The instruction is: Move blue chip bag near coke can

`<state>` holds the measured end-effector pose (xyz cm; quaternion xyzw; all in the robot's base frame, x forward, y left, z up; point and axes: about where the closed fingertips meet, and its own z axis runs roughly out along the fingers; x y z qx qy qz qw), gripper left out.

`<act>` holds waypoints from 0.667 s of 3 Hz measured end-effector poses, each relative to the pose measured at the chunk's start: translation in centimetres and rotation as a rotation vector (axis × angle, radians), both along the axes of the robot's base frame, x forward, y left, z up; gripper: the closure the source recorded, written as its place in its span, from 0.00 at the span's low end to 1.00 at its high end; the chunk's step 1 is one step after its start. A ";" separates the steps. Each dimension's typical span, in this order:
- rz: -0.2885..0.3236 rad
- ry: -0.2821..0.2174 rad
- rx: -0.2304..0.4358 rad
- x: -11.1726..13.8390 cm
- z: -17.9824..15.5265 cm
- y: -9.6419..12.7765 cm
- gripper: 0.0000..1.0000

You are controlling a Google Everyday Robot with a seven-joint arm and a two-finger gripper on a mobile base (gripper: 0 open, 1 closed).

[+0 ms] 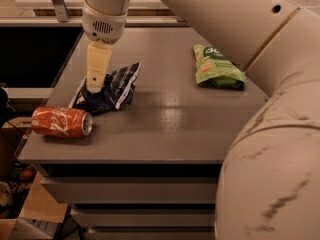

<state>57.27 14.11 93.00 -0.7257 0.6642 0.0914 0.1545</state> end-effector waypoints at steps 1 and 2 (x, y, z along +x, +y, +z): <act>0.005 0.002 0.000 0.0 -0.1 0.0 0.00; 0.018 0.005 0.007 0.0 -0.3 0.0 0.00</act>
Offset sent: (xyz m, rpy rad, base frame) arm -0.0015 -0.0044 -0.0038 0.0093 0.0123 0.0320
